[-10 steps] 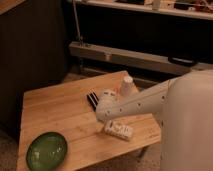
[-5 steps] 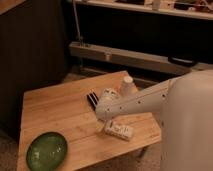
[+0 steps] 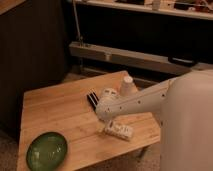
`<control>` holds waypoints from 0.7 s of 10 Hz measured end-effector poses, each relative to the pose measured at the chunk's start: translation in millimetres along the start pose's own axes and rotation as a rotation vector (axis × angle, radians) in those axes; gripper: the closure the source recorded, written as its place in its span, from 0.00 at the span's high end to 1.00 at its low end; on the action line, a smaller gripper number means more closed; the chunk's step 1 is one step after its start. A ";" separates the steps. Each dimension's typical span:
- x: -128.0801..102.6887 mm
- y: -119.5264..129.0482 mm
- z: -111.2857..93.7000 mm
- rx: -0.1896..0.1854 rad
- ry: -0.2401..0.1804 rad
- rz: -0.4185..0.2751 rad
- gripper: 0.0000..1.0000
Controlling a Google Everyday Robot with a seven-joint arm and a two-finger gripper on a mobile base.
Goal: Stand the bottle upright
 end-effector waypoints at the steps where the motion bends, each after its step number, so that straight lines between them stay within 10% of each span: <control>1: 0.8 0.3 0.5 -0.002 -0.002 -0.001 0.60; 7: -3.3 5.9 3.9 -0.016 -0.007 -0.026 0.04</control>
